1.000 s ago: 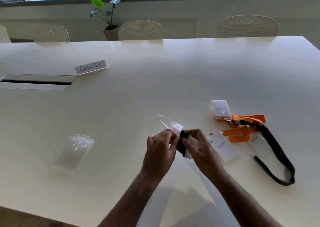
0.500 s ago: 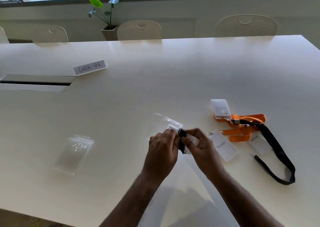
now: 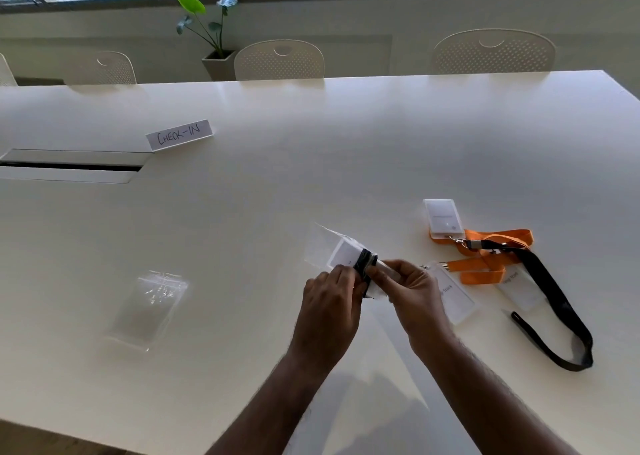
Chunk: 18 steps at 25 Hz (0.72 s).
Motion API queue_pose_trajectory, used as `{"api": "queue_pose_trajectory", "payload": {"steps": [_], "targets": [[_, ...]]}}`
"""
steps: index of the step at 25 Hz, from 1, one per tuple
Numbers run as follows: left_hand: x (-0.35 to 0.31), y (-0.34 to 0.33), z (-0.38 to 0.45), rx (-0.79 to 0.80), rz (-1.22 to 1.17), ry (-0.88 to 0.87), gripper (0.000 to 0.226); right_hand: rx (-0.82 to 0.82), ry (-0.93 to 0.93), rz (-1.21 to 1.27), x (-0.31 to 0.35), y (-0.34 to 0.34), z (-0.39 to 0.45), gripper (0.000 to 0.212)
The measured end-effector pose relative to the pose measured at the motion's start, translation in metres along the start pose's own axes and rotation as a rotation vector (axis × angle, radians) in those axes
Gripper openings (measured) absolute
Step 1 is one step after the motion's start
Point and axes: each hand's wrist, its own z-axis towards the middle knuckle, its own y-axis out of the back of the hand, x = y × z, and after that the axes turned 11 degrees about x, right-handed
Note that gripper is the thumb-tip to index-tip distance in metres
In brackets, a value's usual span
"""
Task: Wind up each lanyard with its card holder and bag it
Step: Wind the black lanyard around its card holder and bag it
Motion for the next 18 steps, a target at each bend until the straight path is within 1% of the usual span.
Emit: {"api": "queue_pose_trajectory", "payload": {"steps": [2, 5, 7, 10, 13, 18], "targets": [[0.0, 0.002, 0.001, -0.027, 0.021, -0.043, 0.01, 0.003, -0.031, -0.057, -0.003, -0.001, 0.001, 0.005], [0.001, 0.005, 0.003, -0.045, 0.035, -0.071, 0.011, -0.001, -0.042, -0.063, -0.003, -0.001, 0.003, 0.01], [0.001, 0.004, 0.003, -0.04, 0.032, -0.055, 0.012, 0.004, -0.041, -0.004, 0.001, -0.002, 0.003, 0.009], [0.0, 0.0, 0.0, -0.028, 0.013, -0.028, 0.015, -0.036, -0.042, 0.101, 0.006, -0.005, 0.002, 0.019], [0.0, -0.001, 0.0, -0.04, -0.013, -0.04, 0.016, -0.032, -0.046, 0.096, 0.006, -0.008, 0.003, 0.027], [0.007, 0.004, 0.003, -0.124, -0.009, -0.056, 0.013, 0.05, -0.006, -0.007, 0.004, -0.012, 0.005, 0.015]]}}
